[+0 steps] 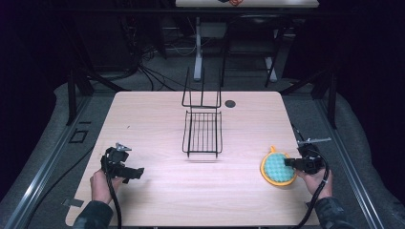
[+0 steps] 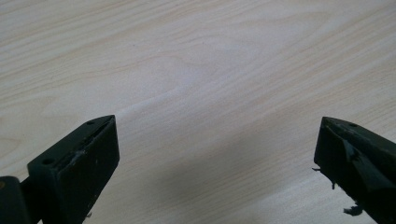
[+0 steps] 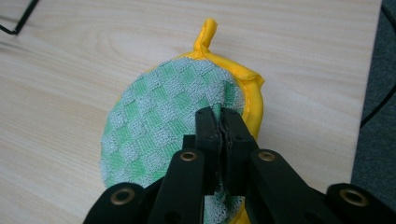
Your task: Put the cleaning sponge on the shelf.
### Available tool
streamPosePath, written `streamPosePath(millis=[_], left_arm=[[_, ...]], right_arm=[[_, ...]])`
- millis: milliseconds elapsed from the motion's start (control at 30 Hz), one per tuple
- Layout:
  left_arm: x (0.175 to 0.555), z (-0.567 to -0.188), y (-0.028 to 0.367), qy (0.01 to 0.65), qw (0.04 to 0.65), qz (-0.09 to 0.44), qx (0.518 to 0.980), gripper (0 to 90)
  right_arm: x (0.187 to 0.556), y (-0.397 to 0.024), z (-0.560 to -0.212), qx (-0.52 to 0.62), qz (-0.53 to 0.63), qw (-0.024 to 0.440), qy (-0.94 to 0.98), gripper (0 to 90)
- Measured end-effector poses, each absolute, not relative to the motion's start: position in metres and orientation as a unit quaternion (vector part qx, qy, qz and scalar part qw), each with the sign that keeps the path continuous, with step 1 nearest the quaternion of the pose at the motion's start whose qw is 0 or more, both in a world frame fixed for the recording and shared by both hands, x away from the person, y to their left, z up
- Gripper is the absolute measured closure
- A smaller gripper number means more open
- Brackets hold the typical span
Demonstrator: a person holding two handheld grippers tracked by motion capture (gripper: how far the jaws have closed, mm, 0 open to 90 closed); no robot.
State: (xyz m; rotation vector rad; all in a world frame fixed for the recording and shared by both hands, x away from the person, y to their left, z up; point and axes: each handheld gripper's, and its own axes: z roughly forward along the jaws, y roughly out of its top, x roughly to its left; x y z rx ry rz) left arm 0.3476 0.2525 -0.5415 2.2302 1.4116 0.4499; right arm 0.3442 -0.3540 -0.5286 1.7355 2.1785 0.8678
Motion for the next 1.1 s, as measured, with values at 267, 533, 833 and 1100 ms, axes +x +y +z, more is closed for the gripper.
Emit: streamPosePath(millis=[267,533,833,1100], left_arm=[[0.348,-0.541,0.254,0.514,0.233,0.163,0.809,0.2],[0.347,-0.540,0.254,0.514,0.234,0.166,0.808,0.1],[0.347,-0.541,0.256,0.519,0.234,0.168,0.805,0.1],[0.346,-0.542,0.256,0.519,0.233,0.165,0.806,0.1]], right_arm=[[0.339,-0.348,-0.513,0.573,0.318,0.128,0.745,87.6],[0.337,-0.338,-0.501,0.555,0.316,0.140,0.757,87.4],[0.338,-0.336,-0.496,0.546,0.326,0.143,0.758,87.4],[0.338,-0.330,-0.488,0.539,0.331,0.146,0.760,87.5]])
